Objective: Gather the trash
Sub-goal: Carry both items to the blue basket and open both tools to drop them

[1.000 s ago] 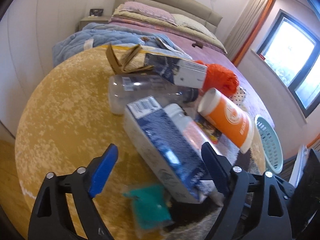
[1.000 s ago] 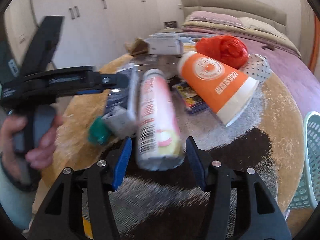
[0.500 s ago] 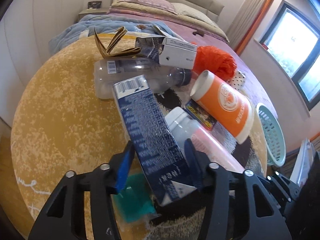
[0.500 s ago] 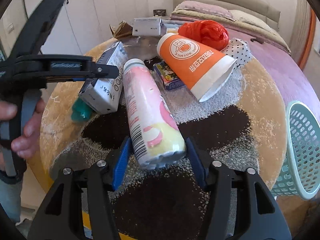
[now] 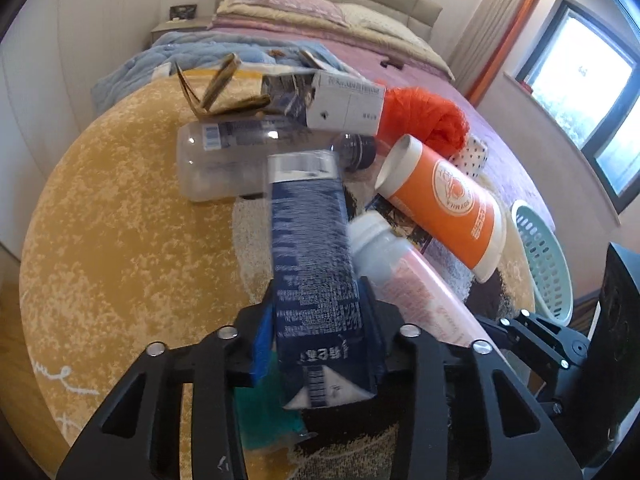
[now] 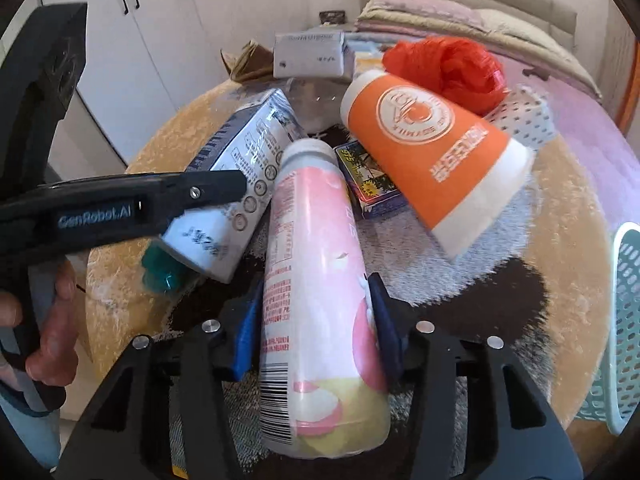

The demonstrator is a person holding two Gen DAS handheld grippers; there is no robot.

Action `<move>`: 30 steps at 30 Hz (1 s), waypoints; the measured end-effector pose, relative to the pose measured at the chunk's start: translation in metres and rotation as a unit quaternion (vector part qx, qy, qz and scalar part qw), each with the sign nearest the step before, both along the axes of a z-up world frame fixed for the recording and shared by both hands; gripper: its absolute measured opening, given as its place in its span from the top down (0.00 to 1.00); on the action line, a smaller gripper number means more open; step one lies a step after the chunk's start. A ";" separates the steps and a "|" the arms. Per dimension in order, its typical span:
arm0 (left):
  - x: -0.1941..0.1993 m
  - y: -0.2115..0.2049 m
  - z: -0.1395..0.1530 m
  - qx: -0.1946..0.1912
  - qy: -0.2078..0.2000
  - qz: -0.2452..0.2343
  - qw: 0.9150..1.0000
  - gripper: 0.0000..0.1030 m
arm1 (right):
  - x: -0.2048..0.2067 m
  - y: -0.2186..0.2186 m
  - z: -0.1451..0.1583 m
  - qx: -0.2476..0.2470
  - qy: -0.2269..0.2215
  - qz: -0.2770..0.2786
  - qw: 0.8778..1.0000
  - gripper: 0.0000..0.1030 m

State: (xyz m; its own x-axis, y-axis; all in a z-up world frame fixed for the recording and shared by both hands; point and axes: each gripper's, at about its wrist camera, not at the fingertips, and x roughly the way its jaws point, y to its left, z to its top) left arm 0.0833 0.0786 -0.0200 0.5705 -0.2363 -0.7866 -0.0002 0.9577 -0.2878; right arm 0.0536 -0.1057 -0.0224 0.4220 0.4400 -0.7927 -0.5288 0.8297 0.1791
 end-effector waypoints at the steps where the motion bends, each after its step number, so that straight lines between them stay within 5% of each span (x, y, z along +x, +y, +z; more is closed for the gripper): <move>1: -0.005 0.003 0.005 -0.012 -0.015 0.001 1.000 0.66 | -0.003 -0.004 0.003 0.008 -0.002 -0.002 1.000 0.55; 9: -0.041 0.007 0.061 -0.043 -0.116 0.006 0.992 0.66 | -0.020 -0.039 0.038 0.059 -0.042 -0.031 0.997 0.55; 17: -0.034 -0.060 0.105 -0.052 -0.170 -0.075 0.981 0.66 | -0.032 -0.114 0.083 0.095 -0.108 -0.125 0.982 0.55; 23: -0.004 -0.151 0.104 -0.072 -0.172 -0.159 0.970 0.66 | -0.032 -0.212 0.089 0.085 -0.132 -0.254 0.954 0.55; 30: 0.024 -0.240 0.091 -0.082 -0.161 -0.224 0.958 0.66 | -0.018 -0.303 0.058 0.078 -0.110 -0.373 0.918 0.55</move>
State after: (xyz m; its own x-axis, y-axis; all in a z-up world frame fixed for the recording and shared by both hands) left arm 0.1075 -0.1616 0.0715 0.5901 -0.6192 -0.5181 0.5135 0.7831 -0.3509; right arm 0.0356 -0.4087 0.0356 0.7943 0.0638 -0.6041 0.1387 0.9492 0.2826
